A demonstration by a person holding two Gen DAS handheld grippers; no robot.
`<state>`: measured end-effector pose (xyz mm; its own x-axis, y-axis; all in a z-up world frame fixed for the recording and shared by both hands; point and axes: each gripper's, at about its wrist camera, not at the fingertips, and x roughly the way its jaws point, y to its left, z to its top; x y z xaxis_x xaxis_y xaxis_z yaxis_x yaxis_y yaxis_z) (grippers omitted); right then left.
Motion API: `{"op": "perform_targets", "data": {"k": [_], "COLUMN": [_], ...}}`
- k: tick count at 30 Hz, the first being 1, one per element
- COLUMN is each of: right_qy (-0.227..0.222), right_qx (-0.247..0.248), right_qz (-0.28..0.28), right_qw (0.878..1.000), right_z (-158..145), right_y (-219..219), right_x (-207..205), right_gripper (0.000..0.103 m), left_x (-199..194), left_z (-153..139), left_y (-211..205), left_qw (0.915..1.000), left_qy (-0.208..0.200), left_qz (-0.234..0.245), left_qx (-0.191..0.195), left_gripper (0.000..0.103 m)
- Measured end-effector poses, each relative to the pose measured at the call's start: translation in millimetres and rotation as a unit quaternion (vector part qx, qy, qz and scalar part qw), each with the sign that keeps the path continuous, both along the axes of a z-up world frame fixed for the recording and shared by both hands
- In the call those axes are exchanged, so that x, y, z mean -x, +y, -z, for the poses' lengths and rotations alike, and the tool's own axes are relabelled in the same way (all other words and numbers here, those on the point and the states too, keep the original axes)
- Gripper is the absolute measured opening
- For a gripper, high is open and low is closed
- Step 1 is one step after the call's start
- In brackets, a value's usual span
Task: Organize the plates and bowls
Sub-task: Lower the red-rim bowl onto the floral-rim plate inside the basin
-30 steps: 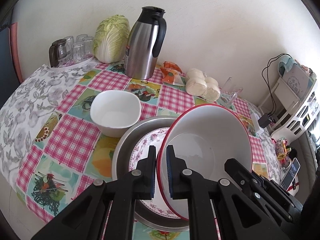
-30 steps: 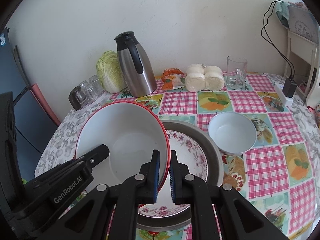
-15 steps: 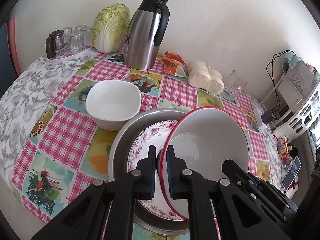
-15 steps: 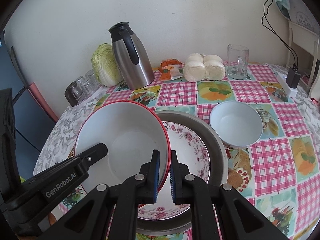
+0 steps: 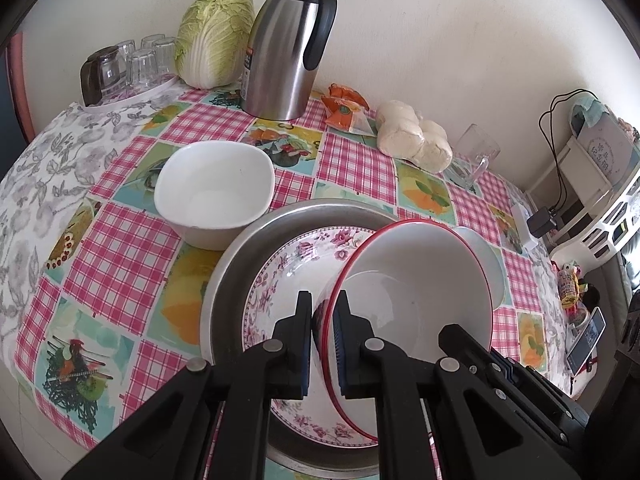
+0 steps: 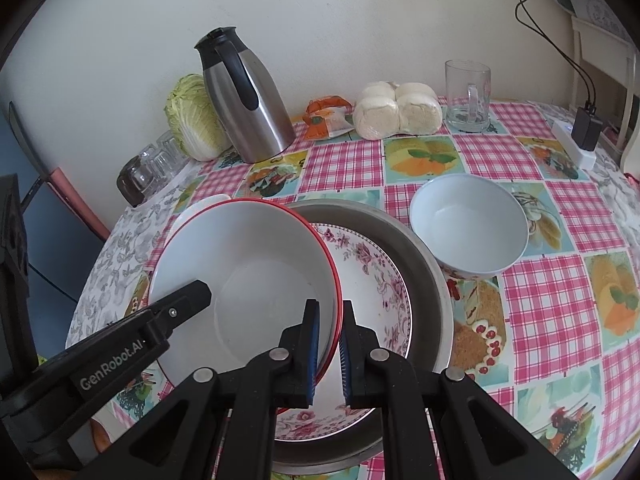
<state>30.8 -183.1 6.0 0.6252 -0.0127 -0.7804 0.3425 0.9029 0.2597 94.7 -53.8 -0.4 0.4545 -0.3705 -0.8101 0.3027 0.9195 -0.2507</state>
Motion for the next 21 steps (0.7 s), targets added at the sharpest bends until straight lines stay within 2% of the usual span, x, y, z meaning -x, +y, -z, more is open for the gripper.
{"op": "perform_targets", "data": {"k": [21], "right_qy": [0.024], "right_qx": [-0.020], "right_qz": [0.009], "right_qw": [0.999], "right_z": [16], "right_y": [-7], "right_x": [-7], "right_gripper": [0.012], "left_x": [-8], "left_z": [16], "left_y": [-5], "left_qw": [0.9996], "left_qy": [0.026], "left_qz": [0.001], "left_qx": [-0.010], "left_gripper": [0.010]}}
